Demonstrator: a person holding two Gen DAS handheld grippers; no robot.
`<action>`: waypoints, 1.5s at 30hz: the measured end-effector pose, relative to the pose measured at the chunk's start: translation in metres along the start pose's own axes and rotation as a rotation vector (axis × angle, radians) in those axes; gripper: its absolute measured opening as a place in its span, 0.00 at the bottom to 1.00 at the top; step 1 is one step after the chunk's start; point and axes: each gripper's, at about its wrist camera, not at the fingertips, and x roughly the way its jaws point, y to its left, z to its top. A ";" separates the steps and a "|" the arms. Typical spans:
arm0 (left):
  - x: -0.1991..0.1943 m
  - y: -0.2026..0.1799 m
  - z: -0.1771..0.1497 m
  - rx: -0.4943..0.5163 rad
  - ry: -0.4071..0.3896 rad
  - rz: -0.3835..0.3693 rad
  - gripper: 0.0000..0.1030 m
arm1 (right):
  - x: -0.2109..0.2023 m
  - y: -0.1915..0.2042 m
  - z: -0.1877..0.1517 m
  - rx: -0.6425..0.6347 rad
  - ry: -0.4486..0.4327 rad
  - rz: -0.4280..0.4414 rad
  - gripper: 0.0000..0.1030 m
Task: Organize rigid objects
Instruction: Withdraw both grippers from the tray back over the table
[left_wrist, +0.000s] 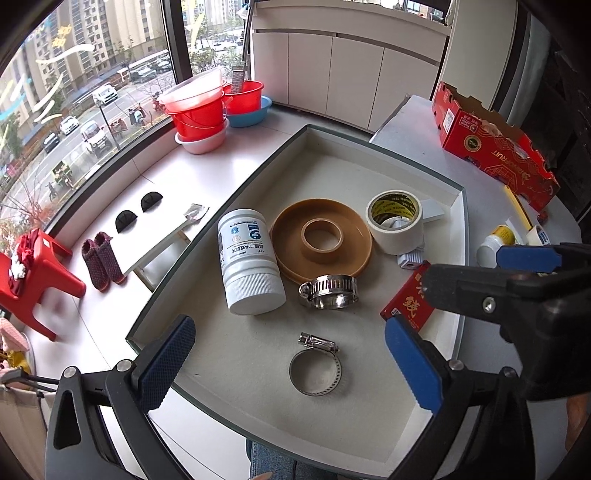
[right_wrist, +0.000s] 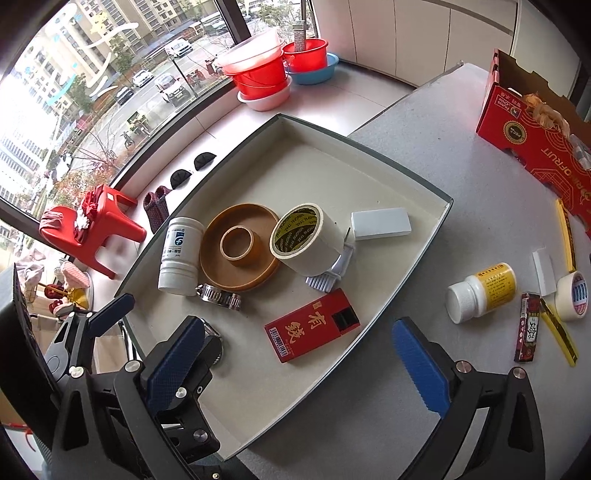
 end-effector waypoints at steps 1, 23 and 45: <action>-0.002 -0.001 -0.001 0.004 -0.002 0.000 1.00 | -0.001 0.001 -0.001 -0.002 0.001 -0.003 0.99; -0.054 -0.039 -0.022 0.049 -0.017 -0.030 1.00 | -0.048 -0.014 -0.048 0.019 -0.059 -0.006 0.99; -0.050 -0.215 -0.022 0.270 0.078 -0.193 1.00 | -0.086 -0.234 -0.195 0.549 -0.132 -0.085 0.99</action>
